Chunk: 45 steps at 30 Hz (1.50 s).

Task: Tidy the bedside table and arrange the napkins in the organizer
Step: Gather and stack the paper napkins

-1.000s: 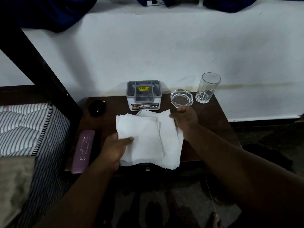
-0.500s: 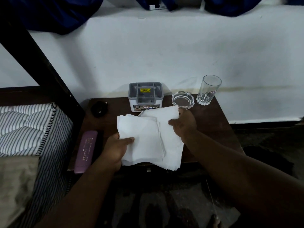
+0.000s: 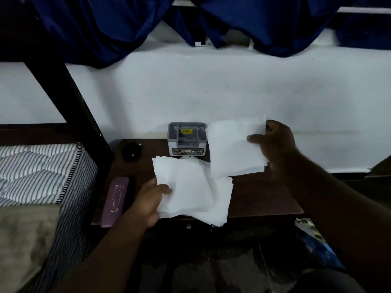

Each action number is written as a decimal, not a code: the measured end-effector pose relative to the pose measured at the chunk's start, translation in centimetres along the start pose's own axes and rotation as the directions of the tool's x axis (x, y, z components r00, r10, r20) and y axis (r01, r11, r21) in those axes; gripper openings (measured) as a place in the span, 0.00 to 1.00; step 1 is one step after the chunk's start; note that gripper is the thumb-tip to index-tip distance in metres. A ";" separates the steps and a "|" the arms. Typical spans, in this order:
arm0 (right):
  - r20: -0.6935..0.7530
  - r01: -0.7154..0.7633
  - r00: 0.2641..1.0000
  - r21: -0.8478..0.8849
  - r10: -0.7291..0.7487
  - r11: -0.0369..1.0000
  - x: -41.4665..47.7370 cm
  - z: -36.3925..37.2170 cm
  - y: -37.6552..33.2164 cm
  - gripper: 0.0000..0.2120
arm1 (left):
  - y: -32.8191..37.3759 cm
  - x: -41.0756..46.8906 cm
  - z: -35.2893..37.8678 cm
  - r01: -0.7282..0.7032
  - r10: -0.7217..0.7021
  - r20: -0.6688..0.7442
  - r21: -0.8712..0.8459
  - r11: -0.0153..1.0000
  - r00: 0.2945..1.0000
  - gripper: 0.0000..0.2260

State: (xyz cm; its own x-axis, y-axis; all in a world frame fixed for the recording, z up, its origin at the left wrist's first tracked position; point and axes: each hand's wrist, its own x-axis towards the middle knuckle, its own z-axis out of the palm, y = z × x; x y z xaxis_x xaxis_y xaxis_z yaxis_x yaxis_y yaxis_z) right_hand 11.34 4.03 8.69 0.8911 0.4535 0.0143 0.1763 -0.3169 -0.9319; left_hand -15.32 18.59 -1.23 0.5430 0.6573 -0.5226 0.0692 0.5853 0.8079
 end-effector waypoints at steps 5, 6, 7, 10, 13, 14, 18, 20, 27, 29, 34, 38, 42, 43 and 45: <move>0.252 -0.213 0.958 0.296 0.139 0.931 -2.2 0.8 -1.2 0.17 | 0.6 -1.2 0.8 0.033 -0.028 0.073 -0.058 0.998 0.997 0.18; 0.290 -0.253 0.943 0.307 0.163 0.917 -2.8 1.5 -1.1 0.17 | 0.7 -1.4 1.0 0.040 -0.034 0.089 -0.074 0.996 0.995 0.18; 0.312 -0.281 0.932 0.310 0.182 0.908 -3.4 2.3 -0.9 0.18 | 0.8 -1.6 1.2 0.049 -0.040 0.098 -0.090 0.995 0.994 0.17; 0.352 -0.336 0.911 0.321 0.217 0.886 -5.0 4.6 0.2 0.17 | 1.0 -2.2 1.7 0.085 -0.067 0.132 -0.139 0.987 0.989 0.17; 0.399 -0.371 0.888 0.327 0.229 0.869 -6.0 5.9 0.9 0.17 | 1.1 -2.5 1.8 0.114 -0.082 0.171 -0.189 0.975 0.982 0.18; 0.410 -0.377 0.882 0.324 0.230 0.868 -6.1 6.3 1.1 0.17 | 1.2 -2.5 1.7 0.114 -0.076 0.185 -0.209 0.971 0.980 0.18; 0.409 -0.363 0.885 0.302 0.225 0.881 -6.4 7.2 1.5 0.19 | 1.5 -2.3 1.7 0.066 -0.001 0.223 -0.284 0.956 0.975 0.23; 0.404 -0.351 0.889 0.292 0.217 0.890 -6.3 7.5 1.7 0.19 | 1.4 -2.1 1.8 0.096 -0.016 0.255 -0.304 0.948 0.967 0.26; 0.379 -0.332 0.897 0.233 0.229 0.914 -6.3 8.6 2.4 0.19 | 0.8 -1.7 1.7 0.054 -0.016 0.218 -0.170 0.984 0.976 0.19; 0.376 -0.329 0.897 0.217 0.232 0.919 -6.2 8.7 2.6 0.17 | 0.6 -1.5 1.6 0.022 0.002 0.183 -0.131 0.991 0.983 0.17; 0.268 -0.282 0.936 0.185 0.228 0.941 -4.3 7.4 3.4 0.05 | 0.5 -0.9 0.8 -0.020 0.030 0.095 -0.106 0.994 0.995 0.17; 0.063 -0.206 0.974 -0.164 0.219 0.965 -1.7 5.3 7.7 0.03 | 0.6 -0.3 -0.6 -0.034 0.040 0.067 -0.084 0.996 0.997 0.18; 0.211 -0.001 0.967 -0.562 0.144 0.827 -2.6 4.8 9.9 0.13 | 0.6 0.1 -1.2 -0.025 0.027 0.025 -0.068 0.997 0.999 0.18; 0.235 0.023 0.963 -0.567 0.135 0.823 -2.9 5.0 10.1 0.16 | 0.5 0.2 -1.2 -0.023 0.025 0.028 -0.067 0.998 0.999 0.18; 0.262 0.059 0.959 -0.560 0.109 0.826 -3.2 5.6 10.4 0.20 | 0.4 0.4 -1.2 -0.019 0.020 0.027 -0.067 0.998 0.999 0.18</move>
State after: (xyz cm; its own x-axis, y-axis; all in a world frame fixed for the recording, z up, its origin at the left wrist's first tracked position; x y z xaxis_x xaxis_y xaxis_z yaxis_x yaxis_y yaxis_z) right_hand 7.94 3.92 -3.09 0.7645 0.6181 -0.1829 0.4320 -0.7019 -0.5664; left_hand -16.09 19.68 -1.41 0.5668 0.6559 -0.4984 0.0028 0.6035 0.7974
